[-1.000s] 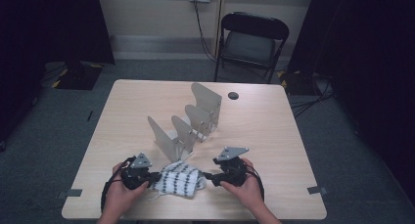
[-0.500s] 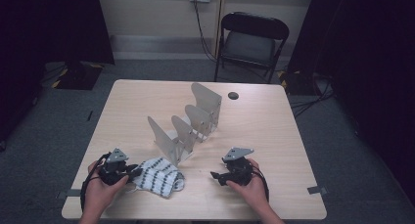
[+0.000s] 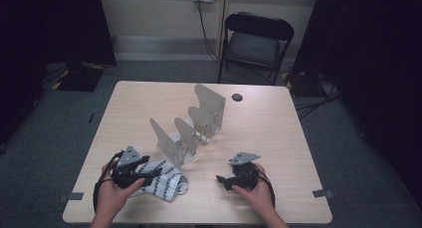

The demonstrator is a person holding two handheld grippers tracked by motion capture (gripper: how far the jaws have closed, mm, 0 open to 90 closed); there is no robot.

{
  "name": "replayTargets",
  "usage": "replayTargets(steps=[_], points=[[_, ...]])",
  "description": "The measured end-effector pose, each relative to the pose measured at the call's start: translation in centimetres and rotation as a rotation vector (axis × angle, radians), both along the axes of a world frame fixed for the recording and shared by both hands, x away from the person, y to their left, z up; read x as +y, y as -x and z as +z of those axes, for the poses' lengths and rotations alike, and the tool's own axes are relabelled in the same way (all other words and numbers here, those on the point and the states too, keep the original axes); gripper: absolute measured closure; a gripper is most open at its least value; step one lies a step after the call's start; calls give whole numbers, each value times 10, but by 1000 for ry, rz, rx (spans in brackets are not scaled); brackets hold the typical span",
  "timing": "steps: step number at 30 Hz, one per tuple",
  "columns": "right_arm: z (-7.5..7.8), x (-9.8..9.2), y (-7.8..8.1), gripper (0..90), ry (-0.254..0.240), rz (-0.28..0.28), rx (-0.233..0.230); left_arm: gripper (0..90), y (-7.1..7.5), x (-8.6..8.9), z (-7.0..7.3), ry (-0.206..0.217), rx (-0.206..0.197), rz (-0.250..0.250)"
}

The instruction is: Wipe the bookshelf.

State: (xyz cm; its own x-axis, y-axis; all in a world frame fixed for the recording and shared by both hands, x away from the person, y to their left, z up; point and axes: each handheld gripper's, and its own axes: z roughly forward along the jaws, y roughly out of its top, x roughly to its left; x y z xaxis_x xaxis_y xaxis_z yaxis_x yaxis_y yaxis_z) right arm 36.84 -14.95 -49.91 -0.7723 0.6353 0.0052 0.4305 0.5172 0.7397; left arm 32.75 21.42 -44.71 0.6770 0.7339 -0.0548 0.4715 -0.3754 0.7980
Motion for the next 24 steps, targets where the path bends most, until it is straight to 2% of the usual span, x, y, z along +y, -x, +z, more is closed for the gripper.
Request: replayTargets(steps=[3,5,6,9,15,20,24], points=[[0,0,0,212,0,-1,-2,343,1,-12,-7,-19,12,-24],[0,0,0,212,0,-2,-2,353,1,-18,-15,-48,30,-42],[0,0,0,212,0,-2,-2,360,0,-19,-18,-66,38,-51],[0,0,0,212,-1,-6,-1,357,0,-20,-28,-84,71,-51],[0,0,0,212,-1,-7,-1,314,-4,-1,-33,-90,105,-12],[0,0,0,212,-1,-8,-1,296,-8,21,-34,-89,107,51],[0,0,0,213,0,-9,-1,269,-8,27,-34,-82,97,74]])
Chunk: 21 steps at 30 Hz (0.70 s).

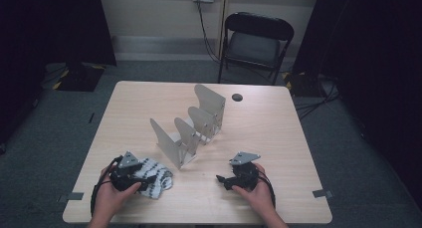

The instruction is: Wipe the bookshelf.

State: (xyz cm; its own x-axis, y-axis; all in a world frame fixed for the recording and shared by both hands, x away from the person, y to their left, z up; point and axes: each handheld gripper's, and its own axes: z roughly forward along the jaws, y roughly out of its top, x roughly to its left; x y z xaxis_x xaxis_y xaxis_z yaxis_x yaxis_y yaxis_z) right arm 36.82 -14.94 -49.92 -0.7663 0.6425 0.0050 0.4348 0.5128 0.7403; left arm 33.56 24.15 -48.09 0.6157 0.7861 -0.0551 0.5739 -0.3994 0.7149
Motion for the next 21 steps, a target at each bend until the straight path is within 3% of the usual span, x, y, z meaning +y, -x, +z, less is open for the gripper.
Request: replayTargets(steps=[5,9,17,21], points=[[3,2,-2,227,22,1,20,250,0,-1,4,16,-22,-4],[14,2,-6,245,-13,-6,17,247,-2,-2,5,48,-16,16],[58,15,-15,262,-32,15,-35,239,-4,-7,6,32,-30,10],[81,24,-24,266,-69,15,-28,235,-3,-7,6,30,-28,6]])
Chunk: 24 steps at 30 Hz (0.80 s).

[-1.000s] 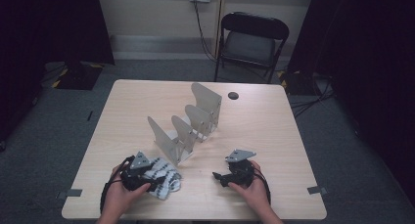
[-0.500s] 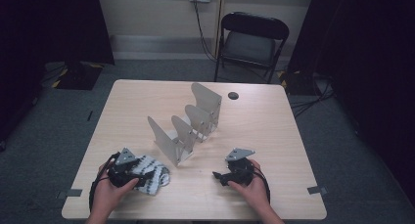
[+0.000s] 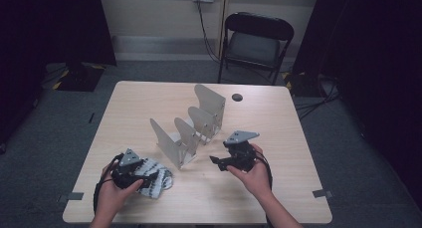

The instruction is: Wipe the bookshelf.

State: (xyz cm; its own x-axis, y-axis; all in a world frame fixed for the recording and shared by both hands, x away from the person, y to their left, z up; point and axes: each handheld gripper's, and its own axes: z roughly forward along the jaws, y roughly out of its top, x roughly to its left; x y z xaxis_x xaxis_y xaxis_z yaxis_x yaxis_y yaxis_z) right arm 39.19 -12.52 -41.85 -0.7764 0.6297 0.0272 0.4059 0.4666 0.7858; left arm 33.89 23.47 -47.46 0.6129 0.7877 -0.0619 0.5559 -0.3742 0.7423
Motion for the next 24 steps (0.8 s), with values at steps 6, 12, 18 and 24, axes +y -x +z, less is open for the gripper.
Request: replayTargets(steps=[6,12,18,24], points=[[31,13,-9,271,8,6,-32,233,1,1,0,1,8,-4],[48,23,-15,276,26,15,-46,233,1,0,1,-10,0,-5],[60,30,-23,286,25,11,-47,233,0,-1,-1,-4,3,-4],[67,39,-29,289,23,22,-49,233,1,-1,-1,-8,5,-10]])
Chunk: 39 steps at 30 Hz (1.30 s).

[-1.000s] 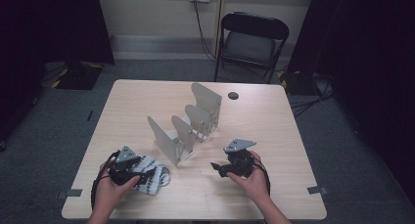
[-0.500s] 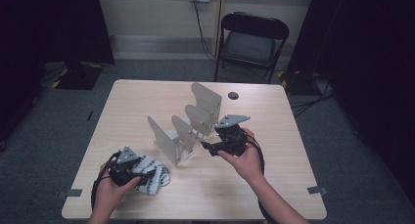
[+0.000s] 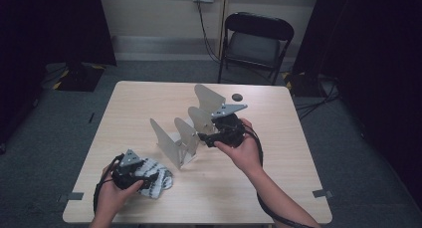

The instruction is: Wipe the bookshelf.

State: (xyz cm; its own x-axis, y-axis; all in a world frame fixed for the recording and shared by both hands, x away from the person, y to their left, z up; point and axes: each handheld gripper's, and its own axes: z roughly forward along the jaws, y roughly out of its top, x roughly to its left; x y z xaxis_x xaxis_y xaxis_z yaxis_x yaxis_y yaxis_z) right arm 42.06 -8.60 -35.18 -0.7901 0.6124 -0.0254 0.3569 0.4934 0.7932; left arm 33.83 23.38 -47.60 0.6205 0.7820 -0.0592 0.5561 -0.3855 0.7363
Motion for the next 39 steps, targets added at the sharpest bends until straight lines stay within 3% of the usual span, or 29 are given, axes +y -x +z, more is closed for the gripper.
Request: replayTargets(steps=[13,23,29,34,39], points=[[2,20,-12,359,26,25,8,234,-1,0,-1,4,2,-1],[6,26,-21,387,-5,33,33,235,-2,1,-3,12,12,-3],[9,40,-24,400,-5,45,34,235,-3,1,-3,10,12,-10],[1,58,-30,438,16,42,60,237,-4,0,-3,1,10,-16],[-13,67,-36,562,48,34,98,237,-4,0,-4,2,8,-17]])
